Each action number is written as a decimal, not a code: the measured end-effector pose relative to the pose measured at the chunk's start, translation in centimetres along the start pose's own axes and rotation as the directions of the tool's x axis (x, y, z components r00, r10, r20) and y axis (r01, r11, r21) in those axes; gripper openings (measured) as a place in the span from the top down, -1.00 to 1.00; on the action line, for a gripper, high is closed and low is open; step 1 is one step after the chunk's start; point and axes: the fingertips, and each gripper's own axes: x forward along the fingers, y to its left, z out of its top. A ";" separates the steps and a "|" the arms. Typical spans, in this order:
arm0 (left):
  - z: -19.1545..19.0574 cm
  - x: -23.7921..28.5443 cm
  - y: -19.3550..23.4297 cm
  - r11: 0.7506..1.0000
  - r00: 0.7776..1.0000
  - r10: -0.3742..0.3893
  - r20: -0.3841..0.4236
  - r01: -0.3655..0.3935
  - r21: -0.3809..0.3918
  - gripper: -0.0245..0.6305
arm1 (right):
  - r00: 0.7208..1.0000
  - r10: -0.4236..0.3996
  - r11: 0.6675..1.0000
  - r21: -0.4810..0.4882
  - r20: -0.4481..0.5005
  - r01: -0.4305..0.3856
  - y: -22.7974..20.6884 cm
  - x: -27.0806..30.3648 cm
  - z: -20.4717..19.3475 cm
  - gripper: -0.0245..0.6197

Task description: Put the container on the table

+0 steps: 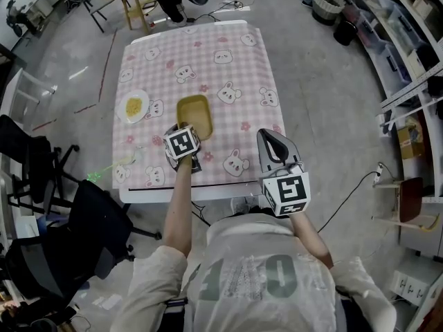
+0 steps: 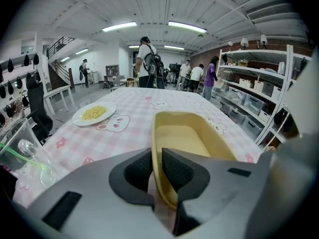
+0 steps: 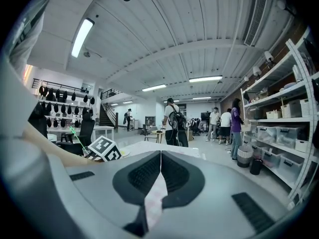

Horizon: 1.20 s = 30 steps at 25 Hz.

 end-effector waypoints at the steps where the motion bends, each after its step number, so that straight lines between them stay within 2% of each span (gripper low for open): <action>1: 0.0 0.0 0.0 1.000 1.000 0.002 0.001 -0.002 0.001 0.83 | 1.000 0.002 1.000 0.000 0.001 -0.002 0.1 0.0 0.0 0.83; 3: 0.2 -0.3 0.2 1.000 1.000 0.006 0.015 -0.006 -0.004 0.75 | 1.000 0.007 1.000 -0.001 0.004 -0.007 0.4 0.0 0.0 0.83; 4: 0.4 -0.4 0.2 1.000 1.000 0.006 0.026 -0.006 -0.008 0.58 | 1.000 0.010 1.000 -0.002 0.005 -0.010 0.5 0.1 0.1 0.83; 5: 0.6 -0.7 0.3 1.000 0.999 0.007 0.038 -0.006 -0.010 0.51 | 1.000 0.013 1.000 -0.003 0.006 -0.013 0.6 0.1 0.1 0.83; 10: 3.5 -2.2 0.2 1.000 0.992 0.005 0.123 -0.004 -0.012 0.46 | 1.000 0.025 1.000 -0.006 0.013 -0.025 1.0 0.1 0.3 0.83; 14: 8.3 -4.7 -0.7 1.000 0.970 -0.017 0.244 0.015 0.010 0.44 | 0.999 0.032 0.999 -0.007 0.019 -0.032 1.2 0.1 0.4 0.83; 17: 12.2 -7.5 -1.7 0.998 0.937 -0.048 0.346 0.031 0.056 0.44 | 0.999 0.040 0.999 -0.009 0.024 -0.040 1.5 0.3 0.5 0.83; 22: 16.2 -13.4 -3.8 0.992 0.860 -0.103 0.500 0.051 0.116 0.44 | 0.998 0.052 0.999 -0.014 0.039 -0.051 2.1 0.5 1.1 0.83; 26: 15.8 -17.1 -4.8 0.990 0.805 -0.122 0.580 0.058 0.129 0.48 | 0.997 0.058 0.998 -0.015 0.050 -0.057 2.4 0.5 1.3 0.83; 28: 15.0 -18.8 -5.2 0.991 0.771 -0.128 0.624 0.066 0.120 0.63 | 0.996 0.069 0.998 -0.012 0.062 -0.069 2.4 0.5 1.5 0.83; 30: 13.4 -19.5 -5.7 0.990 0.751 -0.136 0.646 0.073 0.124 0.77 | 0.993 0.086 0.996 -0.002 0.082 -0.086 2.5 0.5 1.8 0.83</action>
